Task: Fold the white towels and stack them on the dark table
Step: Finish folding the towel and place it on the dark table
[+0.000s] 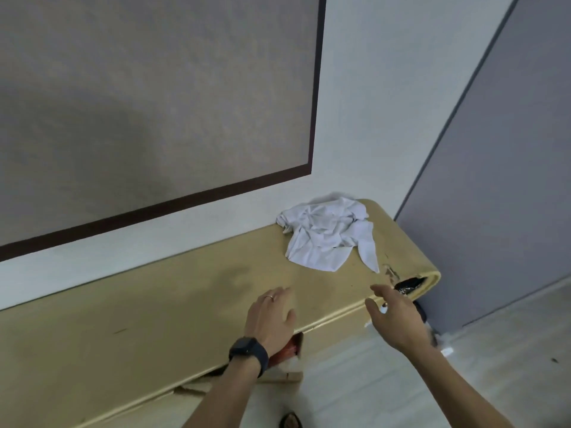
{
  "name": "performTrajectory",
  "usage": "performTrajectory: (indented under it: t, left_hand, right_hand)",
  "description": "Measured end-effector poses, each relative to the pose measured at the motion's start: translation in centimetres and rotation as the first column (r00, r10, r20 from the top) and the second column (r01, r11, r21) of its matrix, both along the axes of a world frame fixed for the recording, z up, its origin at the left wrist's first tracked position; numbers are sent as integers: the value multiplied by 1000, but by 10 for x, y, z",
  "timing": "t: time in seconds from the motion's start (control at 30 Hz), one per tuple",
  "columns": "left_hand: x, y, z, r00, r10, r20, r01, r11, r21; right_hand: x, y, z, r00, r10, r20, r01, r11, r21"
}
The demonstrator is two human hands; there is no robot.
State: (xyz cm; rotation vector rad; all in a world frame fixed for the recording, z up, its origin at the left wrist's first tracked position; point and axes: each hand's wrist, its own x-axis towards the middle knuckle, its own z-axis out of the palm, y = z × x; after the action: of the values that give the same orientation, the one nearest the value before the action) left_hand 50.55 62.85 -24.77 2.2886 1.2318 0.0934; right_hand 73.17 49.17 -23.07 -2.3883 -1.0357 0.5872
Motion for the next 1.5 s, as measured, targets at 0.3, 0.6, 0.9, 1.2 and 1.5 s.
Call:
performTrajectory:
  t: [0.3, 0.6, 0.9, 1.2, 1.5]
  left_hand:
    - [84, 49, -94, 977, -3, -214, -17, 996, -92]
    - [135, 66, -168, 929, 69, -363, -169, 954, -249]
    - [132, 74, -152, 920, 42, -390, -182, 927, -328]
    - [138, 91, -34, 977, 188, 97, -162, 961, -225]
    - [46, 77, 73, 891, 222, 395, -210, 975, -76]
  right_hand:
    - [102, 75, -100, 993, -83, -78, 63, 970, -236]
    - [168, 136, -176, 989, -117, -86, 90, 958, -274]
    - [184, 150, -165, 964, -102, -244, 48, 975, -219]
    - [139, 187, 24, 804, 64, -591, 50, 983, 174]
    - [9, 171, 146, 751, 382, -539, -319, 924, 212]
